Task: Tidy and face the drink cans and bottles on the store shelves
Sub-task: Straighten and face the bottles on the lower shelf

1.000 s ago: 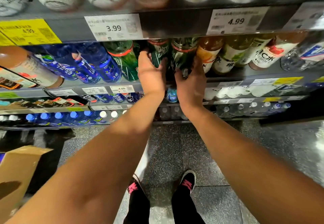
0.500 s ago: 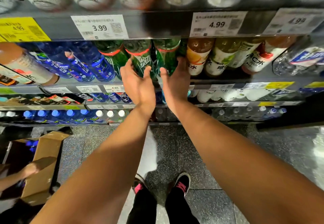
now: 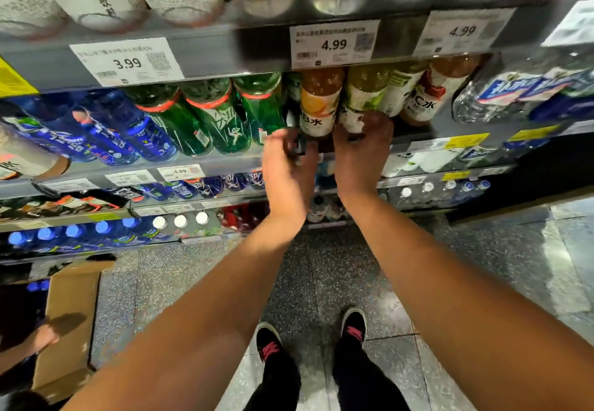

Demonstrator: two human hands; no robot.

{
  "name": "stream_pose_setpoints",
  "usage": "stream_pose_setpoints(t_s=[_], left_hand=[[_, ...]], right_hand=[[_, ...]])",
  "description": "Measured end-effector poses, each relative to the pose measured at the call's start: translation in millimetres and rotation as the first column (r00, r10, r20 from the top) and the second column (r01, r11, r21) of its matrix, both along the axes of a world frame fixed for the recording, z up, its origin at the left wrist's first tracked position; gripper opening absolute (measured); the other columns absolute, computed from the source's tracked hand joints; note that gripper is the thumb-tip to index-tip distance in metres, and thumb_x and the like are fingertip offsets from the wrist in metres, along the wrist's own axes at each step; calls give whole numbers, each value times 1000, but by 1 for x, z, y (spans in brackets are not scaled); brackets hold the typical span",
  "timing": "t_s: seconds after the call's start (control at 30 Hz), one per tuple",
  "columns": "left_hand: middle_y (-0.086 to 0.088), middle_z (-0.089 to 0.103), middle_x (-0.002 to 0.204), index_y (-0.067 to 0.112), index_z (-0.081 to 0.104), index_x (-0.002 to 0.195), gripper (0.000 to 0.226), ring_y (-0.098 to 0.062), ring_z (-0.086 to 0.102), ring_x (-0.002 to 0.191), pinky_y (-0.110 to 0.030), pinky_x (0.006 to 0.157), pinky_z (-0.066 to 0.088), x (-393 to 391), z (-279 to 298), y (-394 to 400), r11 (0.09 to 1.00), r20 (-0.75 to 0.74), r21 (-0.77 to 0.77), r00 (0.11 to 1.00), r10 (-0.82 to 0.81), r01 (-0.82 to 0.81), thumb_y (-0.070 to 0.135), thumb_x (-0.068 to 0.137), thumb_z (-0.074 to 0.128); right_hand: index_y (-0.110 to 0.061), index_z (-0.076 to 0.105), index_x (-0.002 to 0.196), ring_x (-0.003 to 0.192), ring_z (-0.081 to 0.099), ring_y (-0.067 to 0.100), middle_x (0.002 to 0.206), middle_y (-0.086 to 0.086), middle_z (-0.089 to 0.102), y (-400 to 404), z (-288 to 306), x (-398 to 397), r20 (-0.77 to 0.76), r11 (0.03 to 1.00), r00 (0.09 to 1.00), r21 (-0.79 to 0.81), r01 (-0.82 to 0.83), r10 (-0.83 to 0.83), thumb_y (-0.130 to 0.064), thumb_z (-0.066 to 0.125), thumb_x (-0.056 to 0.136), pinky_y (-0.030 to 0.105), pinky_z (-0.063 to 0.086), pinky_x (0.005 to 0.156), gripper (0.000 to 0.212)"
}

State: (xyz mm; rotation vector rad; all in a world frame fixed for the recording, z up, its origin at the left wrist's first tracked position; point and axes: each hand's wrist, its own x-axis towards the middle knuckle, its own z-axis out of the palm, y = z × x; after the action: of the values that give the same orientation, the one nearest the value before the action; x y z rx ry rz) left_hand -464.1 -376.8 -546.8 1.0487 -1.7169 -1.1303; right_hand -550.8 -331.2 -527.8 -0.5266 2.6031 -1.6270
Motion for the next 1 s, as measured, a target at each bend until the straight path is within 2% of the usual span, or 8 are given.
stream_pose_setpoints(t_s=[0.13, 0.2, 0.3, 0.47, 0.6, 0.7, 0.87, 1.0], left_hand=[[-9, 64, 123, 9, 54, 129, 53, -22, 62, 113, -27, 97, 49, -41, 12, -4, 991, 68, 136, 998, -10, 1, 24, 83, 75], [-13, 63, 121, 8, 53, 130, 69, -30, 62, 113, -44, 100, 51, -60, 6, -15, 990, 40, 126, 998, 54, -58, 34, 72, 79], [-13, 63, 111, 11, 53, 119, 67, -29, 64, 103, -48, 92, 52, -74, -8, -22, 991, 91, 92, 992, 88, -96, 34, 61, 79], [-11, 63, 111, 13, 51, 118, 60, -22, 65, 99, -43, 92, 53, -79, 0, -15, 986, 107, 136, 991, 86, -100, 23, 68, 81], [-3, 65, 114, 14, 53, 125, 67, -17, 65, 103, -39, 95, 52, -82, 3, -10, 978, 121, 133, 982, 147, -163, 27, 67, 83], [-2, 65, 118, 14, 53, 129, 70, -15, 64, 107, -38, 98, 52, -80, 3, -8, 977, 119, 114, 979, 165, -178, 28, 68, 84], [-1, 65, 121, 16, 52, 130, 69, -15, 62, 113, -39, 102, 49, -70, -1, -12, 966, 140, 77, 962, 233, -246, 32, 69, 82], [0, 64, 124, 15, 52, 133, 68, -13, 61, 114, -28, 102, 47, -65, -4, -16, 971, 147, 39, 963, 228, -235, 23, 73, 83]], right_hand=[[-7, 47, 133, 123, 53, 26, 130, 8, 54, 14, -5, -34, 110, 999, 993, -43, -27, 32, -35, 79, 79, 46, 45, 104, 68], [-7, 46, 137, 123, 54, 23, 133, 7, 55, 18, -9, -47, 123, 996, 989, -48, -76, 82, -34, 79, 80, 32, 42, 108, 71], [-2, 48, 138, 122, 54, 25, 134, 13, 57, 18, -12, -60, 61, 991, 989, 8, -133, 132, -27, 77, 84, 16, 34, 98, 66], [-10, 49, 139, 122, 56, 23, 135, 9, 59, 11, -17, -71, 116, 982, 976, -62, -181, 187, -29, 78, 79, 36, 46, 102, 70], [-7, 46, 141, 123, 55, 26, 136, 14, 56, 8, -22, -79, 108, 972, 967, 8, -235, 232, -35, 80, 76, 36, 45, 102, 78], [-10, 43, 139, 114, 63, 27, 130, 11, 63, 4, -23, -76, 147, 969, 960, 24, -246, 240, -41, 81, 75, 39, 53, 93, 80], [-12, 50, 127, 101, 66, 24, 114, 6, 68, -4, -28, -72, 100, 962, 960, 55, -266, 260, -47, 78, 69, 38, 55, 82, 73], [-13, 54, 120, 97, 64, 23, 111, 6, 65, -4, -31, -66, 73, 958, 958, 52, -283, 279, -42, 78, 70, 40, 55, 78, 63]])
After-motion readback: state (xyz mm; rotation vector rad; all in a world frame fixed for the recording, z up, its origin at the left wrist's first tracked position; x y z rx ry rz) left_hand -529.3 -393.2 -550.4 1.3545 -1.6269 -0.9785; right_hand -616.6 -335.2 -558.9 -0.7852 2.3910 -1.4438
